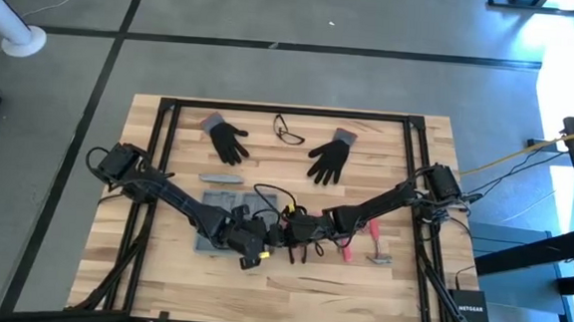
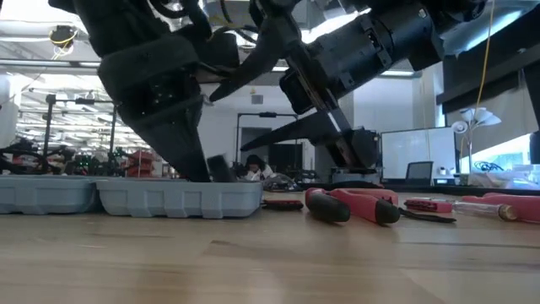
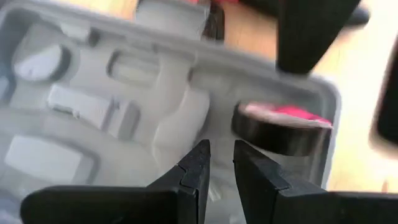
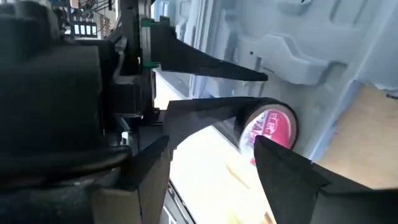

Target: Prefit tool cases

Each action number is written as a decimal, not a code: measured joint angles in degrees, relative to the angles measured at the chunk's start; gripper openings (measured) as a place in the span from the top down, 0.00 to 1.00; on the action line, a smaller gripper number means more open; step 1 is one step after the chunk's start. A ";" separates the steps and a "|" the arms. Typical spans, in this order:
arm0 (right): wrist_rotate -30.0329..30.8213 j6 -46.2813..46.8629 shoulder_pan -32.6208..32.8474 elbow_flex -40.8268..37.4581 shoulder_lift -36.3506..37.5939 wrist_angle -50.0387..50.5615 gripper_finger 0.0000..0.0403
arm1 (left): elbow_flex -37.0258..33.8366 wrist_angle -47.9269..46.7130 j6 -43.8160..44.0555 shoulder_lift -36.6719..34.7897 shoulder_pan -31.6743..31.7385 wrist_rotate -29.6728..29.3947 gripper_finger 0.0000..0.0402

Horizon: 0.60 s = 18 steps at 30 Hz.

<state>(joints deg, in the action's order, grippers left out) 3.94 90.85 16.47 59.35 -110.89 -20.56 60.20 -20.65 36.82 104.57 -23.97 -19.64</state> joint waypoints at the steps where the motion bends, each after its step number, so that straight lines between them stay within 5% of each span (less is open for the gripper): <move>1: 0.11 0.12 0.01 0.00 0.00 -0.13 0.45 | 0.00 -1.02 0.17 0.00 -0.22 0.02 0.84; 13: 0.37 -7.62 -1.65 0.02 0.02 -0.73 0.45 | 0.00 -10.32 1.42 -6.55 -3.34 -4.73 0.84; 18: -0.05 -16.65 -4.43 -0.02 2.79 0.13 0.45 | -0.02 -7.18 -2.83 -6.45 -1.16 1.16 0.84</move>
<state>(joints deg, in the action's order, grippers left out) 3.89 74.20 12.03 59.33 -108.10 -20.42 60.18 -27.83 33.99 98.13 -25.13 -18.48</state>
